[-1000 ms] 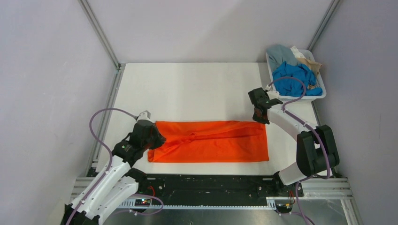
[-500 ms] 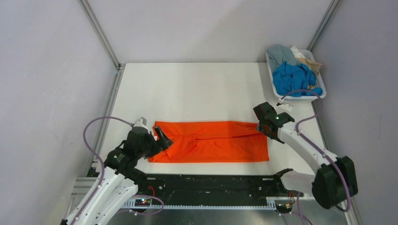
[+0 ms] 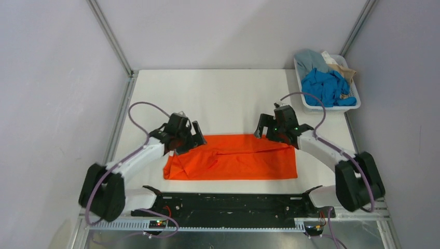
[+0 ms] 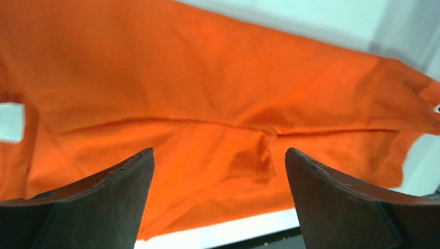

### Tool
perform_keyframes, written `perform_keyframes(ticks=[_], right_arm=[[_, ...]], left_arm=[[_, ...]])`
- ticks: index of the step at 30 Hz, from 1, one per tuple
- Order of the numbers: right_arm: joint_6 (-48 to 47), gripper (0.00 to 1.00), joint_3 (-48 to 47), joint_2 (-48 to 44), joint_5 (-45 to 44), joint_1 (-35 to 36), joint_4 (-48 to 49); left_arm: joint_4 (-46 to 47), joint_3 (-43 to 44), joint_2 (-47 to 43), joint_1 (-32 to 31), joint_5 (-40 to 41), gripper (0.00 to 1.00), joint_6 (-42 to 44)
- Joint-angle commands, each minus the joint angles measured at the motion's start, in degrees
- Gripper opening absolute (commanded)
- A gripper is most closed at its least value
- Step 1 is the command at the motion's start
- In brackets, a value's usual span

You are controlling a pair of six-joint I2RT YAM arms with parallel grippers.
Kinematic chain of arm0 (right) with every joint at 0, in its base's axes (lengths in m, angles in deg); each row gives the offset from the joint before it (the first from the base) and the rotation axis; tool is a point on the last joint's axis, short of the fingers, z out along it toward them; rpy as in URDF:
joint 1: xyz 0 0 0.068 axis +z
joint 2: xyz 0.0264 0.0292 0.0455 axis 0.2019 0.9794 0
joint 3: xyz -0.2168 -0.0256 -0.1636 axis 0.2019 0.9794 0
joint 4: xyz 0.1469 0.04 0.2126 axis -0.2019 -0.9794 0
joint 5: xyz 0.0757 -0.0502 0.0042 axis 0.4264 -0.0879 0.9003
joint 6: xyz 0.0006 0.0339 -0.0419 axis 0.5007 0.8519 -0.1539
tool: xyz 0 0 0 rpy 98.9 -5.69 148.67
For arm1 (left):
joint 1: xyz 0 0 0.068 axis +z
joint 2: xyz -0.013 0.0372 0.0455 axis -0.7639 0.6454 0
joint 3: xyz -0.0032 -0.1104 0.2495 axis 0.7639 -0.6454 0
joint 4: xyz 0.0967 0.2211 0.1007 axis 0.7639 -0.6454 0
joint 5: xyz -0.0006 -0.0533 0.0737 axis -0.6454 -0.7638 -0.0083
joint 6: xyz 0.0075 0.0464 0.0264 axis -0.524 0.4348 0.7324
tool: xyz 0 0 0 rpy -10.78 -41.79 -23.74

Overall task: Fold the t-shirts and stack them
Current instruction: Rotate the tshirt 90 degrees

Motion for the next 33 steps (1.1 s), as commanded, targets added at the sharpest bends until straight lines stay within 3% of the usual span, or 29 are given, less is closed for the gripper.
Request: perform_keyframes(ticks=[1, 4, 11, 17, 23, 27, 31, 33], right_arm=[[-2.4, 0.97, -2.4, 7.1, 7.0, -0.8, 3.0], [0.6, 0.94, -0.2, 8.6, 7.4, -5.4, -2.3], [1.1, 0.97, 5.5, 5.5, 6.0, -14.6, -0.3], [0.1, 0.97, 5.8, 7.0, 8.8, -14.5, 1.0], [4.5, 0.97, 10.5, 4.2, 8.0, -7.1, -1.5], [10.6, 0.98, 16.7, -3.5, 8.2, 2.1, -2.3], [12.1, 0.97, 20.6, -4.0, 20.0, 11.1, 7.0], [13.8, 0.97, 20.6, -2.0, 20.4, 16.5, 11.0]], left_arm=[[9.2, 0.8, 9.6, 0.0, -4.0, 1.0, 1.6], [9.8, 0.6, 16.1, 1.7, -4.1, 1.0, 1.3], [10.2, 2.0, 24.8, 9.3, -3.3, 1.0, 2.6], [10.2, 14.4, 36.2, 12.5, -7.6, 1.0, 5.9], [9.9, 40.6, 53.3, 13.6, -19.2, 1.0, 3.3], [9.1, 61.8, 67.2, 13.8, -25.7, 1.0, -2.0], [9.0, 84.4, 82.7, 14.0, -33.0, 1.0, -11.4], [9.1, 95.5, 89.4, 13.7, -33.0, 1.0, -15.7]])
